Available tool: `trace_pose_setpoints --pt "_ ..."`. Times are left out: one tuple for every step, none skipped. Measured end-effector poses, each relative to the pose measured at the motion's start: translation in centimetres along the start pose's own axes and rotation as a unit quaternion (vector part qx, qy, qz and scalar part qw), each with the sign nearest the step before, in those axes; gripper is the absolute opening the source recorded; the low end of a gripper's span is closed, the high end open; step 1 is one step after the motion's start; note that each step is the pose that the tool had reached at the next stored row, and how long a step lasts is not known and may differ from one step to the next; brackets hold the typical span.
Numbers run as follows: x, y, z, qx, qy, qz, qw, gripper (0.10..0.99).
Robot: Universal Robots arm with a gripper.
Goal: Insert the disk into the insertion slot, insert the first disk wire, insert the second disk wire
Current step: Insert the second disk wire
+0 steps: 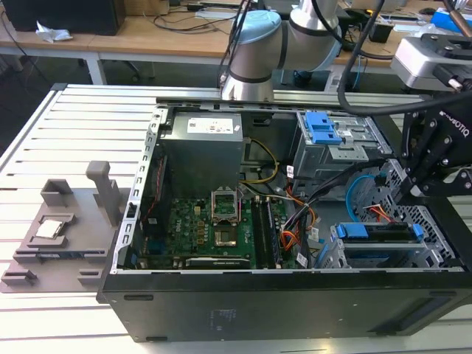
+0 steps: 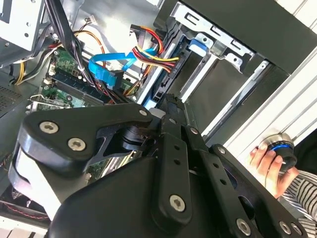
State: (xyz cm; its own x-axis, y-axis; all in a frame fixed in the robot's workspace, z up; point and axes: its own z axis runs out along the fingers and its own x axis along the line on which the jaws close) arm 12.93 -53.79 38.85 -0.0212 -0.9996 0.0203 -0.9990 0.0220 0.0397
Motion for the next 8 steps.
trace_pose_setpoints --pt "0.0 0.09 0.01 0.0 0.0 0.0 1.0 0.106" --pt "0.0 0.22 0.01 0.0 0.0 0.0 1.0 0.106" --pt "0.01 0.41 0.02 0.0 0.0 0.0 1.0 0.106" --pt "0.01 0.56 0.03 0.0 0.0 0.0 1.0 0.106" --pt "0.02 0.75 0.03 0.0 0.0 0.0 1.0 0.106" --pt "0.02 0.84 0.03 0.0 0.0 0.0 1.0 0.106" --pt "0.02 0.9 0.04 0.0 0.0 0.0 1.0 0.106" --pt "-0.01 1.06 0.04 0.0 0.0 0.0 1.0 0.106"
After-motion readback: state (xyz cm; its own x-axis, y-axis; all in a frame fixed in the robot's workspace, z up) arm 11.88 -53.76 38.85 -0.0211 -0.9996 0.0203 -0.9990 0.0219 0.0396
